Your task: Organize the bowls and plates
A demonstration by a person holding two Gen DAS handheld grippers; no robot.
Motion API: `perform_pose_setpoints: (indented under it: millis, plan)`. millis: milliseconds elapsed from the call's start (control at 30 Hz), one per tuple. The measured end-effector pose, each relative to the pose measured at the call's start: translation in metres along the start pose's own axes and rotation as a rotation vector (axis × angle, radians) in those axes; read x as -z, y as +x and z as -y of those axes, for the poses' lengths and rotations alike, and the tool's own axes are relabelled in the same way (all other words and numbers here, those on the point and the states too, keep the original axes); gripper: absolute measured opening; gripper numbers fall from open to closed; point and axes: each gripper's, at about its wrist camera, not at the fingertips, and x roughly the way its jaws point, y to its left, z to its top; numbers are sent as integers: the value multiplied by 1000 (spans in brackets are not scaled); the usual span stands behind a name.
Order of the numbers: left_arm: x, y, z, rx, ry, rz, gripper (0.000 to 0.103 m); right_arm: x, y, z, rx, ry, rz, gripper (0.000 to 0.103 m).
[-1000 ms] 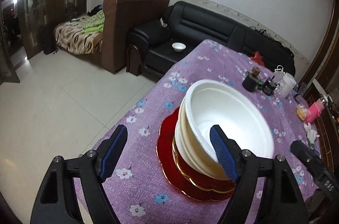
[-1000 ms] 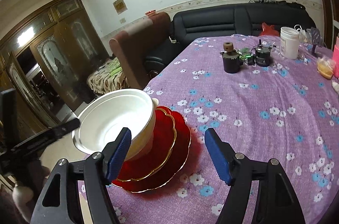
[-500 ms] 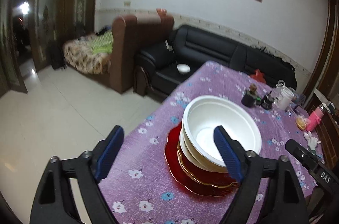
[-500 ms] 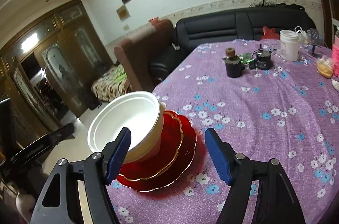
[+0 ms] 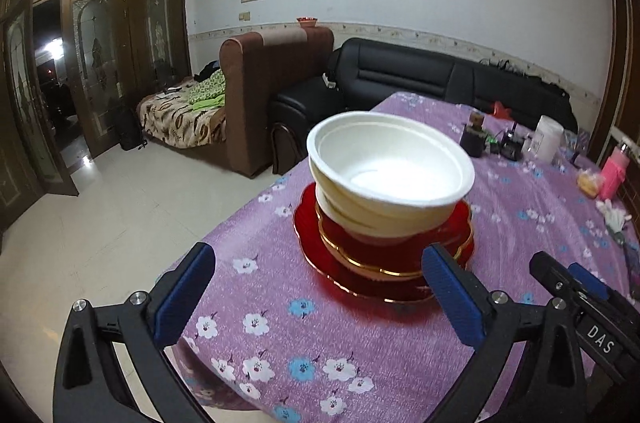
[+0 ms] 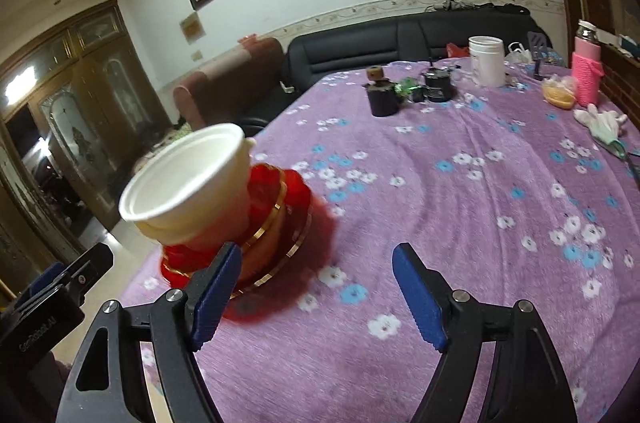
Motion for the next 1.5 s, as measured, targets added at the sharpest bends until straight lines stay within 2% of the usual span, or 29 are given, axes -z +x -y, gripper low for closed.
perform_pose_setpoints:
  millis: [200, 600, 1500]
  plan:
    - [6, 2, 11, -29, 44, -9, 103, 7, -4, 1, 17, -5, 1, 82]
    - [13, 12, 15, -35, 77, -46, 103, 15, 0, -15, 63, -82, 0, 85]
    - [20, 23, 9, -19, 68, -76, 103, 27, 15, -23, 90, -119, -43, 85]
